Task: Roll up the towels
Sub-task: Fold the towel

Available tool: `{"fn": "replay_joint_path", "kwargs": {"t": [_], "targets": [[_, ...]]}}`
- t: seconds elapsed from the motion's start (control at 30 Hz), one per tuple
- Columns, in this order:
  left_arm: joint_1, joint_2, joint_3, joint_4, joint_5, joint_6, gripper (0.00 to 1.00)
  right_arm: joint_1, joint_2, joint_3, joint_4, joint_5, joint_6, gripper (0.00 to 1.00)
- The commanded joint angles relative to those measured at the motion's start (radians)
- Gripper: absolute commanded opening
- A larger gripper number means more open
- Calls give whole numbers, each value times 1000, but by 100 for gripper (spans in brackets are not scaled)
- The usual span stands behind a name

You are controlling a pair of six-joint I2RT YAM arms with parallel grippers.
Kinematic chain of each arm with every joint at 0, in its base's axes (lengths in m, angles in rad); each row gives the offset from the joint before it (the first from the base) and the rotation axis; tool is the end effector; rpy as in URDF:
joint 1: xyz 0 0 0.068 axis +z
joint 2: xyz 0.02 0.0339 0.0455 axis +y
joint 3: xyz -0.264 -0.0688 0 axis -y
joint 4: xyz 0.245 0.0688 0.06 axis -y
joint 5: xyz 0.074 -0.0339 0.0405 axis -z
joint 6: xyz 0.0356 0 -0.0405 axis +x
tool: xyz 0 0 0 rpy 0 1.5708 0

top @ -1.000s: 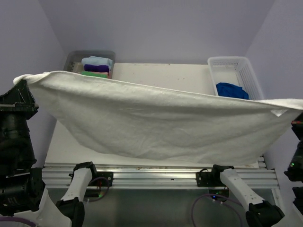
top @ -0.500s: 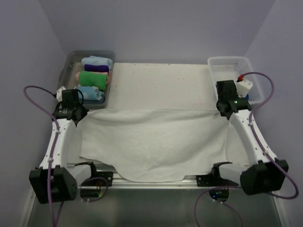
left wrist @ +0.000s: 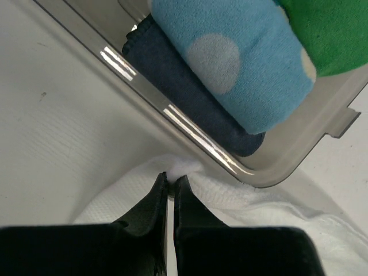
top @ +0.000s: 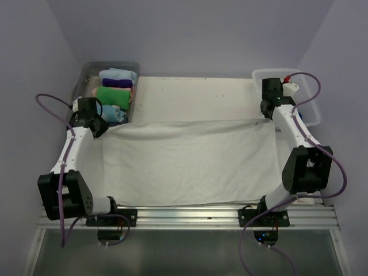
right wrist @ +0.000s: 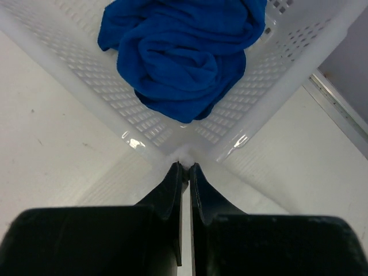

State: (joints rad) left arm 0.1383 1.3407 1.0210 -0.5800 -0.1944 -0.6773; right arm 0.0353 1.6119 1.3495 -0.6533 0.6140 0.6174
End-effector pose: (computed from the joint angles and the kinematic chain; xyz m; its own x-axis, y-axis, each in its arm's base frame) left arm 0.2754 0.0453 0.2652 -0.4451 -0.6828 -0.5794 -0.6842 0.6767 -0.2718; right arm 0.3463 -0.0083 0.2899 -0.4598 0.4572 -0.7613 0.7213 0.6923 -0.0198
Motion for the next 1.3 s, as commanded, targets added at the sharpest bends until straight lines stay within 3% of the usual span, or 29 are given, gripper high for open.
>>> {"fn": "replay_joint_path", "kwargs": {"t": [0.0, 0.2, 0.9, 1.1, 1.27], "targets": [[36, 9, 85, 78, 4, 19, 0, -23, -21, 50, 46, -14, 7, 0], [93, 41, 157, 78, 58, 53, 0, -63, -41, 56, 52, -57, 2, 0], [113, 104, 272, 98, 190, 35, 0, -100, -9, 135, 57, -152, 8, 0], [113, 65, 257, 5, 219, 64, 0, -101, -76, 67, 53, -174, 5, 0], [113, -23, 157, -79, 204, 96, 0, -109, -174, -61, 3, -175, 18, 0]]}}
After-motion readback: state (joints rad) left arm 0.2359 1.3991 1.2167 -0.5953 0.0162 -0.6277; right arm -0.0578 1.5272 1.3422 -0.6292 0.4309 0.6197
